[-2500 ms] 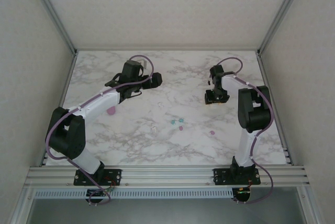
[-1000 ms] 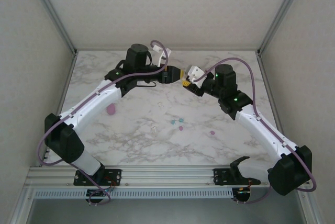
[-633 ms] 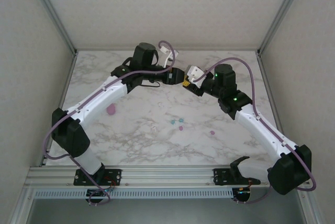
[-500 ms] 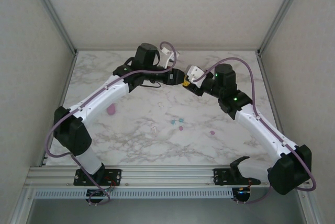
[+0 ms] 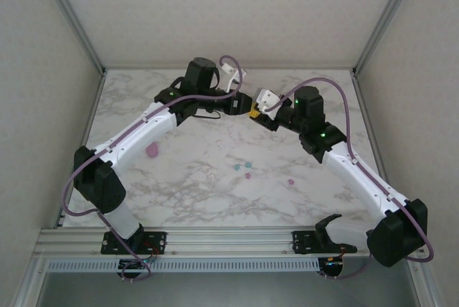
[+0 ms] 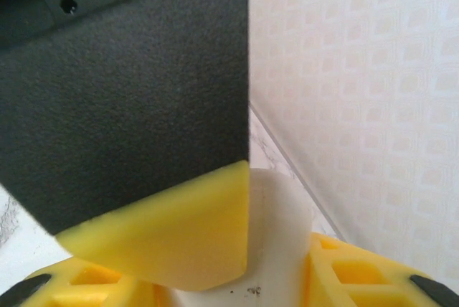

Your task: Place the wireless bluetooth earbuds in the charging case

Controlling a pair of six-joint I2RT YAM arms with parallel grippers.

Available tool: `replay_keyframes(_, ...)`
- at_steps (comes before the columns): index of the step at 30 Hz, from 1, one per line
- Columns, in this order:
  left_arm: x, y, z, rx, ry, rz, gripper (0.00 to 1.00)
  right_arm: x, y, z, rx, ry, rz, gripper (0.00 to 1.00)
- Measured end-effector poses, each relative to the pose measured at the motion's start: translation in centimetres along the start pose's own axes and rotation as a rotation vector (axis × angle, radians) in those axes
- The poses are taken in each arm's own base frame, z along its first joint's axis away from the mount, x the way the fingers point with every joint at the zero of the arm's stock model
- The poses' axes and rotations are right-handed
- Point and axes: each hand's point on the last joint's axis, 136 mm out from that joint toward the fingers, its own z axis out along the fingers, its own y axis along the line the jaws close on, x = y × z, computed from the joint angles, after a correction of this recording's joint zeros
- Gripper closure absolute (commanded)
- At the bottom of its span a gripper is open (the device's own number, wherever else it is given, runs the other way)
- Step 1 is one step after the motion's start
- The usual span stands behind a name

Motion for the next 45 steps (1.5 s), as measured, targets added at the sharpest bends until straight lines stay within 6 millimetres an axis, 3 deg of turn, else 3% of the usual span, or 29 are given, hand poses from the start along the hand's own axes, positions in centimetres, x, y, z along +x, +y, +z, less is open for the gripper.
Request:
replay_keyframes(4, -0.3, -0.3, 0.0, 0.013, -0.011, 0.002, 0.95, 0.0, -0.3, -0.3, 0.019, -0.014, 0.014, 0.43)
replay_keyframes(8, -0.3, -0.3, -0.1, 0.035, -0.045, -0.015, 0.96, 0.1, -0.9, -1.7, 0.040, -0.076, 0.057, 0.40)
replay_keyframes(22, -1.4, -2.4, -1.1, 0.153, -0.097, -0.034, 0.95, -1.3, -1.3, -2.6, 0.054, -0.163, 0.018, 0.46)
replay_keyframes(27, -1.6, -2.6, -1.0, 0.168, -0.105, -0.042, 0.95, -1.5, -1.4, -2.6, 0.062, -0.169, -0.007, 0.52)
replay_keyframes(36, -1.7, -2.5, -1.2, 0.171, -0.105, -0.049, 0.93, -1.5, -1.5, -2.4, 0.066, -0.170, -0.041, 0.51)
replay_keyframes(40, -1.7, -2.4, -1.2, 0.170, -0.106, -0.049, 0.91, -1.5, -1.6, -2.3, 0.067, -0.173, -0.046, 0.54)
replay_keyframes(45, -1.8, -2.2, -1.3, 0.168, -0.109, -0.049, 0.80, -1.6, -1.6, -2.1, 0.066, -0.173, -0.051, 0.59)
